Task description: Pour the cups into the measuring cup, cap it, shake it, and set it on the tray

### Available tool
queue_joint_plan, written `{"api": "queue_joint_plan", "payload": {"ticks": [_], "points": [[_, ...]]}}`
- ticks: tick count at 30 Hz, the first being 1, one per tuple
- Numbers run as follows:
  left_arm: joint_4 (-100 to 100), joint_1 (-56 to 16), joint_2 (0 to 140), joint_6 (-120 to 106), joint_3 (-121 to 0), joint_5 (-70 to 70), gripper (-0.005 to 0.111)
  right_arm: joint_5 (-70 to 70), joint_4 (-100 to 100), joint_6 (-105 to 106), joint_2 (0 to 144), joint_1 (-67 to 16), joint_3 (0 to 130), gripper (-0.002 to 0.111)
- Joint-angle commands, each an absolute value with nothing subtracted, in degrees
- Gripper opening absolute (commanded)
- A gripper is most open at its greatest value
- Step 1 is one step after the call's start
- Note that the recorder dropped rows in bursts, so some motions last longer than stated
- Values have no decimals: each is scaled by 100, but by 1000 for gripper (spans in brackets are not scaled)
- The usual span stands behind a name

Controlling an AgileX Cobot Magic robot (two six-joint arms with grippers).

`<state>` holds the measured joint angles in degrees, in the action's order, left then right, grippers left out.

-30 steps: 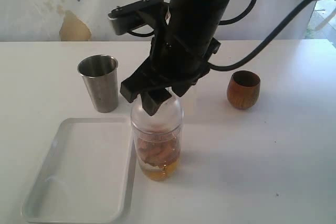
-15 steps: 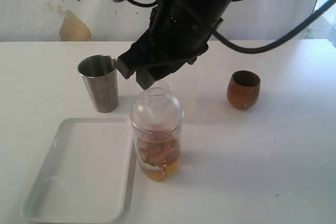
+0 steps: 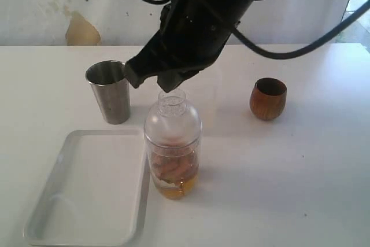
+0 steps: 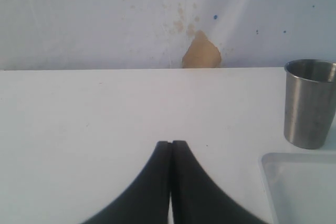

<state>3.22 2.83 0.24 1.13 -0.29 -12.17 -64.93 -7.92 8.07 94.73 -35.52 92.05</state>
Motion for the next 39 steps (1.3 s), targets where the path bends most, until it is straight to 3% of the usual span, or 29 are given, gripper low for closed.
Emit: {"api": "queue_joint_plan", "payload": {"ticks": [1,32,36,39], "points": [[348,281,0,120,0,-1158,0,-6675,-810,876,9674,-3554,9173,0],[348,281,0,120,0,-1158,0,-6800,-812,1024,9892,-3554,8921,0],[348,281,0,120,0,-1158,0,-6566,-802,1048,9792,-3554,8932,11],[348,281,0,120,0,-1158,0,-6311,-812,1048,9716,-3554,8953,30]]}}
